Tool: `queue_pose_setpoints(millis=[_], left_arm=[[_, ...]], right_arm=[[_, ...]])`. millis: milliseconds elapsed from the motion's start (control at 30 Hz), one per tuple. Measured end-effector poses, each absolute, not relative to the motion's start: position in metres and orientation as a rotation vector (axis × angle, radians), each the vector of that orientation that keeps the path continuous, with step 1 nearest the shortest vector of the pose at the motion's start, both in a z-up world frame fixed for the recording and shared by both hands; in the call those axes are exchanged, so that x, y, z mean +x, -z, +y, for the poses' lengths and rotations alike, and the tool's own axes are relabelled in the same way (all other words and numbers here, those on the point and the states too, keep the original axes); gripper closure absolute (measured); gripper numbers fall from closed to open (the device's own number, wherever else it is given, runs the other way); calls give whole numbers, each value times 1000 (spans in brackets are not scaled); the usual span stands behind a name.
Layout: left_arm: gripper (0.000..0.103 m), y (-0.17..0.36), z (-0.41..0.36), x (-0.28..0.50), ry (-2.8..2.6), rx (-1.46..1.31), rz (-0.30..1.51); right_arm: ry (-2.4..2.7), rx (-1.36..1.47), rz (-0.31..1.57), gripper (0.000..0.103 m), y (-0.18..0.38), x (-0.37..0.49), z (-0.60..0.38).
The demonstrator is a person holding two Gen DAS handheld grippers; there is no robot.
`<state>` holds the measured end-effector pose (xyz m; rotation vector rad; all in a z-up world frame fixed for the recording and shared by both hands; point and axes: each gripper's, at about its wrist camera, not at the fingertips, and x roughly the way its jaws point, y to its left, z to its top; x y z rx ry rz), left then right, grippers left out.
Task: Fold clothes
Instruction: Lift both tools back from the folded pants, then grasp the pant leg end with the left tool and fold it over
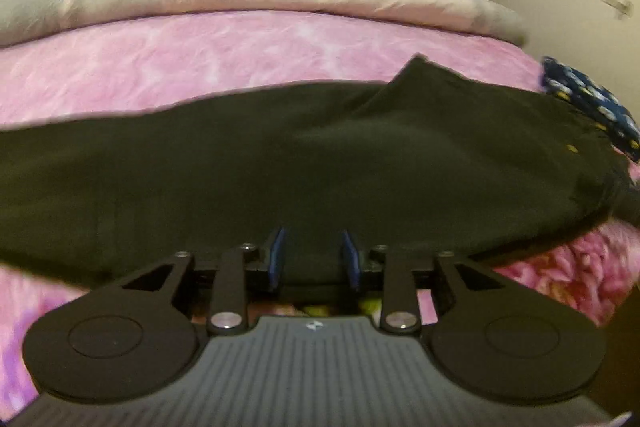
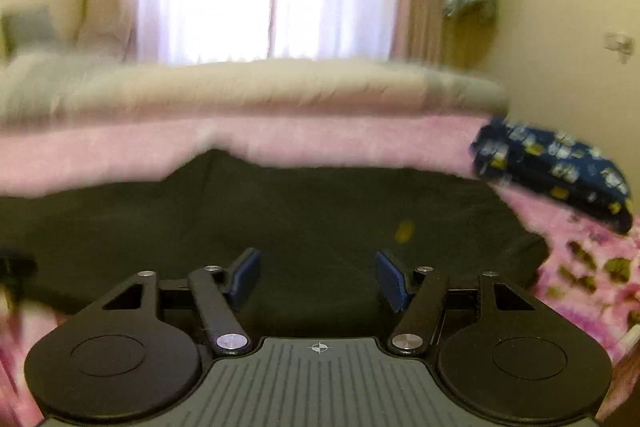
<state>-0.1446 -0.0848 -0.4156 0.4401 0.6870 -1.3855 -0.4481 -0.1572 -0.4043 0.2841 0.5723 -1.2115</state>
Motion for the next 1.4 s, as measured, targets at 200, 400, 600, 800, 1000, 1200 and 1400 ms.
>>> queue_pose_setpoints(millis=[200,400,600,800,1000,1200,1400], left_arm=[[75,390,-52,-154,1317,441,692],[70,361,-7,-155,1250,433,676],[65,343,26,-165,1234,465,630],[62,333,45,-167,1235,464,591],[62,334,53,-163,1223,471,590],[62,340,59,-160,1212,480,600],[62,345,60,-152,1202,484,624]], right_arm=[[1231,297,556,41,383,-435,-135],[1221,471,429,41,339,-446,-89],[1219,544,436,41,330,-454,-59],[1233,540,451,41,332,-451,-41],[1224,532,469,41,336,-446,-29],[1221,513,473,41,331,-443,-22],[1217,503,478,41,329,-441,-19]])
